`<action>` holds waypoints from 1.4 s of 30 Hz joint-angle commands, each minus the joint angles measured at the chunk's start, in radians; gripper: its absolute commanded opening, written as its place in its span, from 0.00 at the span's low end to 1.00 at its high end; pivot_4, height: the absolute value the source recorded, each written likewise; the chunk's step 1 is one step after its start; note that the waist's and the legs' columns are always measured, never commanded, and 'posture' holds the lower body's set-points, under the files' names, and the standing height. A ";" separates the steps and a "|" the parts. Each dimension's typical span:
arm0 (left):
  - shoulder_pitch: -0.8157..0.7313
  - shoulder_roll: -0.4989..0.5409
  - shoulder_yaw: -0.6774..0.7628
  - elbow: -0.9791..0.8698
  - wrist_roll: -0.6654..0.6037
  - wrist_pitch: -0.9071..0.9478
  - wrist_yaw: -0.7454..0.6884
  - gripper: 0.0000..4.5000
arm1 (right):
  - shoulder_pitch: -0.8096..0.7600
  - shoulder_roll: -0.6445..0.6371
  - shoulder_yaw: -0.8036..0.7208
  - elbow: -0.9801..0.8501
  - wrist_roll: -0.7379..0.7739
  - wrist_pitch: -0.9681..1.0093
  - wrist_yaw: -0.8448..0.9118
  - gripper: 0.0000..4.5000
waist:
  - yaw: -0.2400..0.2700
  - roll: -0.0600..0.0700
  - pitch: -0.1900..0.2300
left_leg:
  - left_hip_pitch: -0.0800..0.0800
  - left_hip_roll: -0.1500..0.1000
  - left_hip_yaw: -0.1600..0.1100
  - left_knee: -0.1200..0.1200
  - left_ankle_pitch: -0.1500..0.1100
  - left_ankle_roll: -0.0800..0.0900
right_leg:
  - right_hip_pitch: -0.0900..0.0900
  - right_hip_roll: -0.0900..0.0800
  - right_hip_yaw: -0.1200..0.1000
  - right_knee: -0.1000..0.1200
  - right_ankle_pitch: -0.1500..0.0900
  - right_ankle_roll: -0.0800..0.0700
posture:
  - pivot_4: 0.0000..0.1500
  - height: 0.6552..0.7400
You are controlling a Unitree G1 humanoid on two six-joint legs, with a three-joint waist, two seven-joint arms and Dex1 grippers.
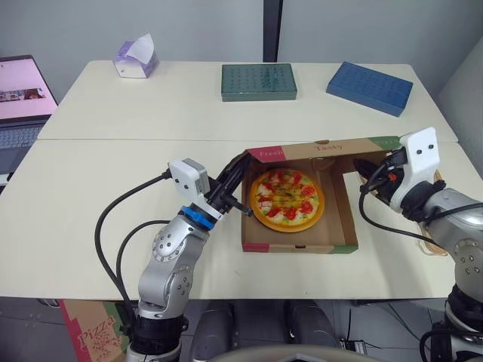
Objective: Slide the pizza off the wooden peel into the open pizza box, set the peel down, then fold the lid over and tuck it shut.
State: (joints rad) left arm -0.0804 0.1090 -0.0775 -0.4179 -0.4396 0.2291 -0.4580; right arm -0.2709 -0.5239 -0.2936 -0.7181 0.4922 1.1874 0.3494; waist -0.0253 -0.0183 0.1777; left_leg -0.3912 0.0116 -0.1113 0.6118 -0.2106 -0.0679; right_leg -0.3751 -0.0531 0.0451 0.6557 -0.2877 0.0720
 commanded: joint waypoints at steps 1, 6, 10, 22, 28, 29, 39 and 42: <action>0.029 0.007 -0.170 0.037 -0.020 0.093 -0.089 0.00 | 0.040 0.016 0.135 -0.052 0.055 -0.032 0.055 0.01 | 0.000 0.000 -0.002 | 0.001 0.000 0.000 0.000 0.000 0.000 | 0.001 0.000 0.000 -0.001 0.000 0.000 | 1.00 1.00; 0.044 0.035 -0.176 0.051 -0.005 0.096 -0.091 0.00 | 0.088 0.010 0.155 -0.048 0.037 -0.096 0.055 0.01 | 0.000 0.000 -0.015 | 0.001 0.000 0.000 -0.002 0.000 0.000 | 0.003 0.000 0.000 -0.008 0.000 0.001 | 1.00 1.00; 0.038 0.047 -0.168 0.053 -0.015 0.085 -0.097 0.00 | 0.099 0.016 0.165 -0.033 0.028 -0.125 0.046 0.01 | 0.000 0.002 -0.018 | 0.001 0.000 0.000 -0.002 0.000 0.000 | 0.004 0.000 0.000 -0.009 -0.001 -0.001 | 1.00 1.00; 0.054 0.141 -0.075 -0.038 -0.124 0.126 -0.132 0.41 | 0.099 0.021 0.124 -0.013 0.035 -0.122 0.037 0.59 | -0.001 0.003 -0.018 | -0.001 0.000 0.000 -0.002 0.000 0.000 | 0.002 0.000 0.000 -0.009 -0.003 -0.004 | 1.00 1.00; 0.083 0.204 -0.029 -0.075 -0.155 0.141 -0.163 0.82 | 0.100 0.010 0.109 -0.010 0.040 -0.128 0.044 1.00 | -0.001 0.003 -0.016 | -0.001 0.000 0.000 -0.002 0.000 0.000 | 0.001 0.000 0.000 -0.009 -0.003 -0.005 | 1.00 1.00; 0.089 0.218 -0.019 -0.078 -0.160 0.144 -0.170 0.89 | 0.103 0.002 0.106 -0.012 0.043 -0.129 0.050 1.00 | -0.001 0.003 -0.016 | -0.001 0.001 0.000 -0.002 0.000 0.000 | 0.001 0.000 0.000 -0.009 -0.003 -0.005 | 1.00 1.00; 0.031 0.372 0.105 -0.037 -0.217 0.143 -0.319 0.89 | 0.135 -0.074 0.011 0.008 0.088 -0.160 0.112 1.00 | -0.004 0.004 -0.009 | -0.008 0.001 0.000 -0.003 0.000 0.000 | -0.007 0.000 0.000 -0.009 -0.002 -0.004 | 1.00 1.00; 0.008 0.378 0.123 -0.019 -0.236 0.158 -0.321 0.89 | 0.153 -0.097 -0.005 0.020 0.083 -0.201 0.132 1.00 | -0.003 0.003 -0.006 | -0.009 0.001 0.000 -0.004 0.000 0.000 | -0.007 0.000 0.000 -0.010 0.000 0.000 | 1.00 1.00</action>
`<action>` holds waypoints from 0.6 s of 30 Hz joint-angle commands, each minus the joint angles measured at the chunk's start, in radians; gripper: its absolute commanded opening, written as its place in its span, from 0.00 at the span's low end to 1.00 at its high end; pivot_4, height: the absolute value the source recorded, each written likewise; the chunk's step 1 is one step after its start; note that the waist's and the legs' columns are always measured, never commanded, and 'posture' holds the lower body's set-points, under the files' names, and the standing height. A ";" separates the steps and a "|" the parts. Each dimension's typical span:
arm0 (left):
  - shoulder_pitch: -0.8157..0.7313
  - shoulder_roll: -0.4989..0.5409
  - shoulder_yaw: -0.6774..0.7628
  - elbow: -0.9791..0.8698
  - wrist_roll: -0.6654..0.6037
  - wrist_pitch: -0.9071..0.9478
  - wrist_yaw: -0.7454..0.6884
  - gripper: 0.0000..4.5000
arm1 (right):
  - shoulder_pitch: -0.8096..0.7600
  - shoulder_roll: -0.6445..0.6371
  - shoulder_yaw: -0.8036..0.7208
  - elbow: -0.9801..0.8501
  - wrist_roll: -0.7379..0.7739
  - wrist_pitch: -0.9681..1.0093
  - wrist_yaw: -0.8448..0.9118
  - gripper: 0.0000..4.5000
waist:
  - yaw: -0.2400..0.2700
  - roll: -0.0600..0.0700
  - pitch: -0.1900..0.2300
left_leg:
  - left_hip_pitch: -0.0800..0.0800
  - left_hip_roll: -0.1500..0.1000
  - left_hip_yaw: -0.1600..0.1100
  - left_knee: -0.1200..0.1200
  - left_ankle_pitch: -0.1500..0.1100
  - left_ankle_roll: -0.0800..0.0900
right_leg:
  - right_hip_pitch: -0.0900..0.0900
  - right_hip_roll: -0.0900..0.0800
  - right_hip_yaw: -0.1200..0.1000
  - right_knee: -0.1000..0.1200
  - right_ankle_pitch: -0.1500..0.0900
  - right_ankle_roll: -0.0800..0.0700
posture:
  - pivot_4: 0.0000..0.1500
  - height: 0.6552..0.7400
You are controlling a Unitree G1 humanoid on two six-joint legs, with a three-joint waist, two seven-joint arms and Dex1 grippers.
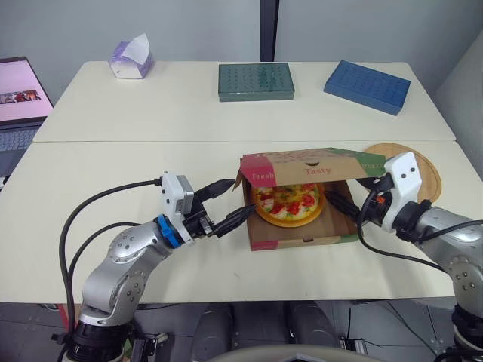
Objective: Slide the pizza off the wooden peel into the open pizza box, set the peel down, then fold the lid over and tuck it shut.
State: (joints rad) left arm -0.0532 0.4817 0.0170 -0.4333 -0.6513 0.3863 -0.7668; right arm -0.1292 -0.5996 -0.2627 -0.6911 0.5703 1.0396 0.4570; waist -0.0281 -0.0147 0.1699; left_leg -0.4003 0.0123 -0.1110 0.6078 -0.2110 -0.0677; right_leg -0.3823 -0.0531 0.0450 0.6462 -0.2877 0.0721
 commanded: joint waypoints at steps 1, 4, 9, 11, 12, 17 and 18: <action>-0.020 0.006 0.030 -0.003 -0.026 0.001 -0.015 0.89 | 0.021 -0.033 -0.037 -0.007 0.003 -0.068 0.036 1.00 | 0.000 -0.001 0.003 | 0.000 0.000 0.000 0.000 0.000 0.000 | 0.000 0.000 0.000 0.000 0.000 0.000 | 1.00 1.00; -0.024 0.006 0.051 0.010 -0.042 0.014 -0.014 0.89 | 0.064 -0.061 -0.072 -0.018 0.040 -0.079 0.083 1.00 | 0.000 -0.002 0.006 | -0.001 0.000 0.000 0.000 0.000 0.000 | -0.001 0.000 0.000 0.000 0.000 0.001 | 1.00 1.00; -0.058 0.039 0.091 0.056 -0.049 0.029 -0.042 0.89 | 0.103 -0.086 -0.122 -0.026 0.098 -0.074 0.122 1.00 | 0.000 -0.004 0.011 | 0.000 0.000 0.000 0.000 0.000 0.000 | -0.001 0.000 0.000 0.001 0.000 0.001 | 1.00 1.00; -0.094 0.080 0.111 0.095 -0.062 0.049 -0.087 0.89 | 0.114 -0.099 -0.130 -0.028 0.111 -0.074 0.129 1.00 | 0.000 -0.004 0.012 | 0.000 0.000 0.000 0.000 0.000 0.000 | -0.001 0.000 0.000 0.001 0.000 0.001 | 1.00 1.00; -0.115 0.106 0.117 0.118 -0.066 0.060 -0.114 0.89 | 0.118 -0.105 -0.132 -0.028 0.115 -0.075 0.129 1.00 | 0.000 -0.005 0.013 | 0.000 0.000 0.000 0.000 0.000 0.000 | -0.001 0.000 0.000 0.001 0.000 0.001 | 1.00 1.00; -0.332 0.218 0.170 0.295 -0.140 0.189 -0.196 0.89 | 0.125 -0.119 -0.124 -0.028 0.117 -0.084 0.119 1.00 | 0.000 -0.006 0.016 | -0.001 0.000 0.000 0.000 0.000 0.000 | -0.002 0.000 0.000 0.001 0.001 0.001 | 1.00 1.00; -0.394 0.240 0.173 0.342 -0.151 0.215 -0.225 0.89 | 0.127 -0.121 -0.125 -0.030 0.117 -0.085 0.117 1.00 | 0.001 -0.008 0.017 | -0.001 0.000 0.000 0.000 0.000 0.000 | -0.002 0.000 0.000 0.001 0.001 0.001 | 1.00 1.00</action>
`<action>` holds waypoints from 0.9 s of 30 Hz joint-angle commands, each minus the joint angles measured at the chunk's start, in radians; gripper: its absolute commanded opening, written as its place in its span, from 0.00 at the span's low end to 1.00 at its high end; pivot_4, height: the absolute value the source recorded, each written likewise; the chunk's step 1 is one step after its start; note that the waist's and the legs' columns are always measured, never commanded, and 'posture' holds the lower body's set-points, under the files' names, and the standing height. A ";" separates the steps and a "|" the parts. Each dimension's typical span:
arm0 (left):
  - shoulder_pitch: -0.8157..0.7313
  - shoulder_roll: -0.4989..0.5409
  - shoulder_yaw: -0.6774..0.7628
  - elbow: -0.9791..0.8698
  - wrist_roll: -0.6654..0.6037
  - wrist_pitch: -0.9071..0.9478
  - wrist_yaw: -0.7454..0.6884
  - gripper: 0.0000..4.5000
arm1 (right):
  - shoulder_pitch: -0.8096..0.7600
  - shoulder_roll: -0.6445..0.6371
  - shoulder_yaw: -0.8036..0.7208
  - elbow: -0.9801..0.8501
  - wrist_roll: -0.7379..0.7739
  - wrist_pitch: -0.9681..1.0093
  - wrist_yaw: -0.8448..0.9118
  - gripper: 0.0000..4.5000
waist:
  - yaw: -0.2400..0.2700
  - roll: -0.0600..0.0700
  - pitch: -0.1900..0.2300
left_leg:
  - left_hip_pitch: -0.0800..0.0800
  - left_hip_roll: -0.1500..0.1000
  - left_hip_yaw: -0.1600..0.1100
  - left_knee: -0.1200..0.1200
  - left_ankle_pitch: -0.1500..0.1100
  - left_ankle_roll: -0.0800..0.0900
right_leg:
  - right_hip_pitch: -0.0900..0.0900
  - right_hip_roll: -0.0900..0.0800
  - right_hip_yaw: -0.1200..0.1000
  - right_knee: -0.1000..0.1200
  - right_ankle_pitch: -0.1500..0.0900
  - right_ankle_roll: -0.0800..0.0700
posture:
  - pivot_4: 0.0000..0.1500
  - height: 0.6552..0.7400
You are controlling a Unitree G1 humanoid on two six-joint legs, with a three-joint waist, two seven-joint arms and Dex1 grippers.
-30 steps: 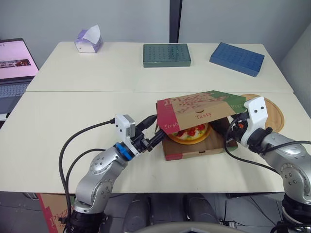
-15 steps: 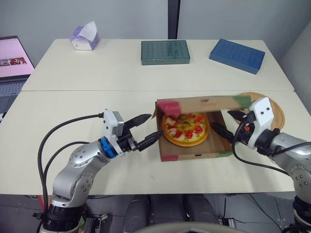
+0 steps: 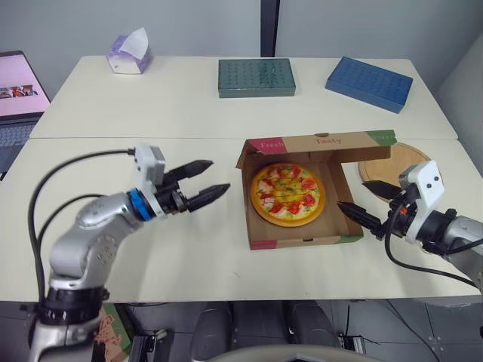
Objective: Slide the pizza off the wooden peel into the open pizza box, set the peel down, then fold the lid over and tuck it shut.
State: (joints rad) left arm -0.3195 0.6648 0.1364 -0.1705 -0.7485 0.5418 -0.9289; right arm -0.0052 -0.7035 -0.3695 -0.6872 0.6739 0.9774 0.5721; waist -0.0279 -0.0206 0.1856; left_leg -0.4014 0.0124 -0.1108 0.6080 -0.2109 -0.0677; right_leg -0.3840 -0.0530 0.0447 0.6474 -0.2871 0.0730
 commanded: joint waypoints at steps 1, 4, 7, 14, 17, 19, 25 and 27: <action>-0.192 0.072 0.049 0.132 -0.050 0.068 -0.091 0.89 | 0.006 -0.019 -0.021 -0.035 0.015 -0.025 0.000 1.00 | 0.001 -0.002 0.002 | -0.001 0.000 -0.001 0.000 0.000 0.000 | -0.001 0.000 -0.001 0.000 0.000 0.000 | 1.00 1.00; -0.360 0.081 0.024 0.270 -0.039 0.089 -0.170 0.76 | 0.016 -0.023 -0.031 -0.039 0.021 -0.030 -0.004 1.00 | 0.002 -0.002 0.002 | -0.001 0.000 0.000 0.000 0.000 0.000 | -0.001 0.000 -0.001 -0.001 0.000 0.001 | 1.00 1.00; -0.541 0.059 -0.061 0.403 0.025 0.075 -0.285 0.57 | 0.027 -0.020 -0.041 -0.044 0.036 -0.034 -0.007 0.88 | 0.002 -0.002 0.002 | -0.002 0.000 0.000 0.000 0.000 0.000 | -0.001 0.000 -0.001 -0.001 0.000 0.000 | 1.00 1.00; -0.815 -0.082 -0.244 0.682 0.206 -0.050 -0.508 0.07 | 0.023 -0.025 -0.026 -0.037 0.041 -0.041 -0.003 0.32 | 0.000 -0.003 0.002 | -0.002 -0.001 -0.001 0.000 0.000 0.000 | -0.001 0.000 -0.001 0.000 0.000 0.001 | 1.00 1.00; -0.905 -0.155 -0.307 0.826 0.293 -0.144 -0.604 0.00 | 0.032 -0.035 -0.026 -0.036 0.036 -0.052 0.005 0.09 | -0.003 -0.003 0.002 | -0.002 -0.001 -0.001 0.000 0.000 0.000 | -0.001 0.000 -0.001 0.000 0.000 0.001 | 1.00 1.00; -0.937 -0.190 -0.334 0.892 0.336 -0.187 -0.656 0.00 | 0.045 -0.044 -0.032 -0.037 0.034 -0.059 0.009 0.01 | -0.005 -0.003 0.002 | -0.002 -0.001 0.000 0.000 0.000 0.000 | -0.002 0.000 0.000 0.000 0.000 0.001 | 1.00 1.00; -0.933 -0.222 -0.485 0.919 0.351 -0.276 -0.686 0.00 | 0.096 -0.084 -0.058 -0.007 -0.040 -0.146 0.031 0.01 | -0.005 -0.003 0.002 | -0.004 -0.001 0.000 0.000 0.000 0.000 | -0.003 0.000 0.000 0.001 0.001 0.000 | 1.00 1.00; -0.918 -0.212 -0.533 0.898 0.336 -0.289 -0.686 0.00 | 0.119 -0.104 -0.066 0.015 -0.082 -0.198 0.051 0.01 | -0.004 -0.003 0.002 | -0.005 -0.001 0.000 0.001 0.000 0.000 | -0.004 0.000 0.000 0.002 0.001 0.000 | 1.00 1.00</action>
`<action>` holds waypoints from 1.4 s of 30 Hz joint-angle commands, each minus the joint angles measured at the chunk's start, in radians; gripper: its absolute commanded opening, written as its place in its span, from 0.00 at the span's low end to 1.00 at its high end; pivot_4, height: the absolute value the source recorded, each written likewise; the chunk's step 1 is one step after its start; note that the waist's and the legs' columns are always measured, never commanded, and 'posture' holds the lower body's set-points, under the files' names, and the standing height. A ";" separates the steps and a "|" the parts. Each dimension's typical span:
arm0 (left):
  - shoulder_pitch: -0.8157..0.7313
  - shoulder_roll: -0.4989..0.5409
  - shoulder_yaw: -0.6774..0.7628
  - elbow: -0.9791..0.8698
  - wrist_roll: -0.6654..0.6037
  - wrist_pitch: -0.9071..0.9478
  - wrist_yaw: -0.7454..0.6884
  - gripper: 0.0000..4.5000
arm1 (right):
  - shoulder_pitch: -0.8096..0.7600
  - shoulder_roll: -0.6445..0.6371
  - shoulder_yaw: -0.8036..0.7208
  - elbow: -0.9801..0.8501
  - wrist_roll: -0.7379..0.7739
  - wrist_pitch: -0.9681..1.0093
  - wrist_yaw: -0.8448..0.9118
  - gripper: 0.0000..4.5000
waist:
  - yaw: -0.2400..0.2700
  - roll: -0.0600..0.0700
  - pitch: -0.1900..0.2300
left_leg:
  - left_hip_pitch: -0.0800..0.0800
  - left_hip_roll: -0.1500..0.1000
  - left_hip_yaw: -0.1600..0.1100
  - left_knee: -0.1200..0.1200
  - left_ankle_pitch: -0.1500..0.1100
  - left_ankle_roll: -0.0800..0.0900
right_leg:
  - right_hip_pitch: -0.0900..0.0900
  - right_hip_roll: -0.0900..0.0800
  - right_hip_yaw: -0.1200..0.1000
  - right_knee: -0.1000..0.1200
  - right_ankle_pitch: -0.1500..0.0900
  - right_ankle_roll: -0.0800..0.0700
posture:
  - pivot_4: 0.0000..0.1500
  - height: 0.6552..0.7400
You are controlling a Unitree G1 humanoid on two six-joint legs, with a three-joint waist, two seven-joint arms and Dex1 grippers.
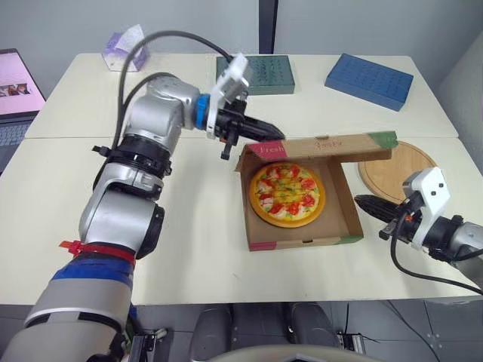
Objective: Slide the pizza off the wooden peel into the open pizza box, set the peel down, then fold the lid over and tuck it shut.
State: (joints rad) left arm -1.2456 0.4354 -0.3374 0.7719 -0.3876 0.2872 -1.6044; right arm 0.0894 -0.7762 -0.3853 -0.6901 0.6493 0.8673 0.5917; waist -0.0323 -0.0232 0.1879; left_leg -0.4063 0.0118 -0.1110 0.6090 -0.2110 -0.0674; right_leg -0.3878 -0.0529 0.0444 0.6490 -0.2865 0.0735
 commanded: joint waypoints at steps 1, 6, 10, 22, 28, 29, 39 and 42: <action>0.015 0.025 -0.081 -0.057 -0.031 -0.041 -0.010 0.00 | 0.033 -0.038 -0.057 0.031 -0.071 -0.110 0.041 0.01 | 0.000 0.000 0.000 | 0.000 0.000 0.000 0.000 0.000 0.000 | 0.000 0.000 0.000 0.000 0.000 0.000 | 1.00 1.00; 0.058 0.060 -0.154 -0.114 -0.053 -0.065 -0.010 0.00 | 0.052 -0.060 -0.092 0.098 -0.128 -0.231 0.102 0.01 | -0.001 0.000 0.000 | 0.001 0.000 0.000 0.001 0.000 0.000 | 0.000 0.000 0.000 0.002 0.000 0.000 | 1.00 1.00; 0.090 0.076 -0.174 -0.159 -0.059 -0.072 -0.010 0.00 | 0.065 -0.115 -0.138 0.133 -0.105 -0.213 0.178 0.01 | 0.001 0.000 0.000 | 0.001 0.000 0.000 0.002 0.000 0.000 | 0.000 0.000 0.000 0.004 0.000 0.000 | 1.00 1.00; 0.186 0.107 -0.218 -0.236 -0.013 -0.113 -0.010 0.00 | 0.115 -0.173 -0.201 0.113 -0.118 -0.221 0.257 0.01 | 0.001 0.000 0.000 | 0.004 0.000 0.000 0.004 0.000 0.000 | 0.001 0.000 0.002 0.011 -0.001 0.000 | 1.00 1.00; 0.211 0.098 -0.221 -0.247 0.005 -0.130 -0.010 0.00 | 0.114 -0.179 -0.120 0.143 -0.230 -0.276 0.211 0.01 | 0.001 0.000 0.000 | 0.005 0.000 0.000 0.004 0.000 0.000 | 0.001 0.000 0.002 0.011 0.000 0.000 | 1.00 1.00; 0.210 0.094 -0.214 -0.244 0.006 -0.128 -0.010 0.00 | 0.115 -0.179 -0.093 0.156 -0.263 -0.295 0.201 0.01 | 0.001 0.000 0.000 | 0.005 0.000 0.000 0.004 0.000 0.000 | 0.001 0.000 0.002 0.011 0.000 0.000 | 1.00 1.00; 0.177 0.082 -0.171 -0.228 0.014 -0.123 -0.010 0.00 | 0.082 -0.165 0.155 0.238 -0.375 -0.403 0.260 0.01 | -0.001 0.001 0.000 | 0.005 0.000 0.000 0.004 0.000 0.000 | 0.001 0.000 0.002 0.012 -0.001 0.000 | 1.00 1.00; 0.171 0.089 -0.172 -0.226 0.019 -0.129 -0.010 0.00 | 0.072 -0.144 0.185 0.190 -0.321 -0.372 0.287 0.01 | 0.000 0.001 0.000 | 0.005 0.000 0.000 0.004 0.000 0.000 | 0.001 0.000 0.002 0.012 -0.001 0.000 | 1.00 1.00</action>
State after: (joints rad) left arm -1.0494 0.5205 -0.5402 0.5563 -0.3721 0.1670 -1.6065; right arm 0.1745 -0.9260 -0.1988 -0.4469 0.2937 0.4887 0.8627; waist -0.0323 -0.0226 0.1880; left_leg -0.4013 0.0114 -0.1107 0.6135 -0.2105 -0.0673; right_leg -0.3869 -0.0528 0.0463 0.6613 -0.2869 0.0733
